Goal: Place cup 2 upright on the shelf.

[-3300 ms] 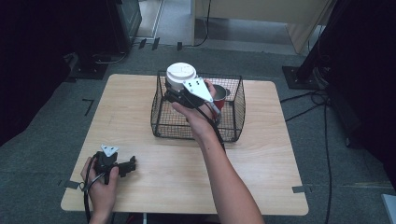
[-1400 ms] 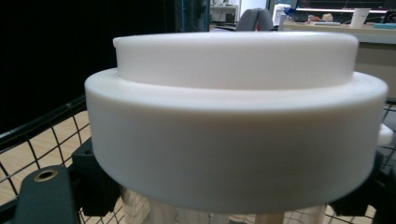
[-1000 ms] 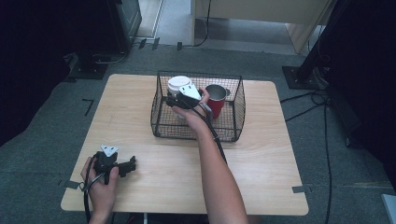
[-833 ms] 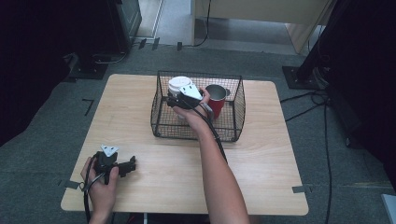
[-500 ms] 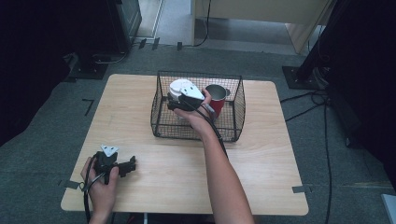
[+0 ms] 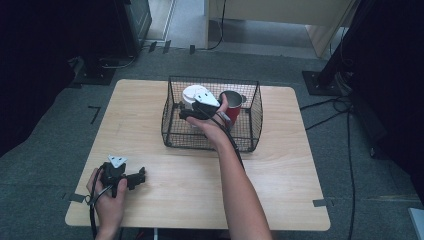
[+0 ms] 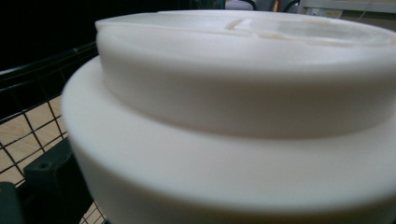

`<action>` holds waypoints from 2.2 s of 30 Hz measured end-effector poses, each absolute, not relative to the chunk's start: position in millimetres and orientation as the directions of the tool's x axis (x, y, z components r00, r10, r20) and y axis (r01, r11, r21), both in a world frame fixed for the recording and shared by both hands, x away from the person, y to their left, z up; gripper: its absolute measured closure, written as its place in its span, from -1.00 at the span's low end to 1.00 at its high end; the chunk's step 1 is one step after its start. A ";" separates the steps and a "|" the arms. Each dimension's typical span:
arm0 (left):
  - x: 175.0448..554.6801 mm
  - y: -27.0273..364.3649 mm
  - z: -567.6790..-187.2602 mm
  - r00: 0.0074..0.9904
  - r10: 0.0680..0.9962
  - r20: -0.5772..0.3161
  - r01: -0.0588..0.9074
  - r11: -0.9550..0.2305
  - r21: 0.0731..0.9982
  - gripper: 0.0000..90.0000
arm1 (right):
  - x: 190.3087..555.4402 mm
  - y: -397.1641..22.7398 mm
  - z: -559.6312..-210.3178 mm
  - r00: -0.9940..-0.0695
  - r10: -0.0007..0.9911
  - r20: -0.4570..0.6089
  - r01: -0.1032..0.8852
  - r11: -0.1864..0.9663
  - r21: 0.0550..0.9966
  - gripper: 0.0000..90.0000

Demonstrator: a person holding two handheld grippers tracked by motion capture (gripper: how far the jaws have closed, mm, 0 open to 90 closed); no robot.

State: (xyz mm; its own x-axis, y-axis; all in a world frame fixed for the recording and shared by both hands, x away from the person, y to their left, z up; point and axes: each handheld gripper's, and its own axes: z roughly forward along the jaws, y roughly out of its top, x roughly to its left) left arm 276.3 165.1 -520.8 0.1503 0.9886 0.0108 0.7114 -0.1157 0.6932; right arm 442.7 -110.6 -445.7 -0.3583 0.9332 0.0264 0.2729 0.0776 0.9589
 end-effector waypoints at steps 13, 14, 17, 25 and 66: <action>276.3 165.1 -520.7 0.151 0.989 0.011 0.712 -0.116 0.693 -1.00 | 440.3 -115.2 -438.3 -0.344 0.938 0.034 0.248 0.055 0.967 -1.00; 276.3 165.1 -520.7 0.151 0.989 0.011 0.712 -0.116 0.693 -1.00 | 440.0 -115.3 -437.3 -0.346 0.937 0.041 0.245 0.049 0.968 -1.00; 276.3 165.1 -520.7 0.150 0.989 0.011 0.712 -0.116 0.693 -1.00 | 439.1 -115.1 -434.5 -0.351 0.935 0.043 0.234 0.043 0.971 -1.00; 276.3 165.1 -520.7 0.151 0.989 0.011 0.712 -0.116 0.693 -1.00 | 437.2 -116.4 -424.1 -0.351 0.935 0.044 0.206 0.031 0.978 -1.00; 276.4 165.0 -520.8 0.150 0.989 0.011 0.711 -0.115 0.694 -1.00 | 393.9 -146.8 -369.9 -0.381 0.924 0.040 0.097 -0.004 0.995 -1.00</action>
State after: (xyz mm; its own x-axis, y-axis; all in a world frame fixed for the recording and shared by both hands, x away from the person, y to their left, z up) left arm 276.4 165.0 -520.8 0.1496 0.9887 0.0106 0.7106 -0.1150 0.6942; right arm 393.9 -146.8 -369.9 -0.3811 0.9236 0.0404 0.0969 -0.0036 0.9953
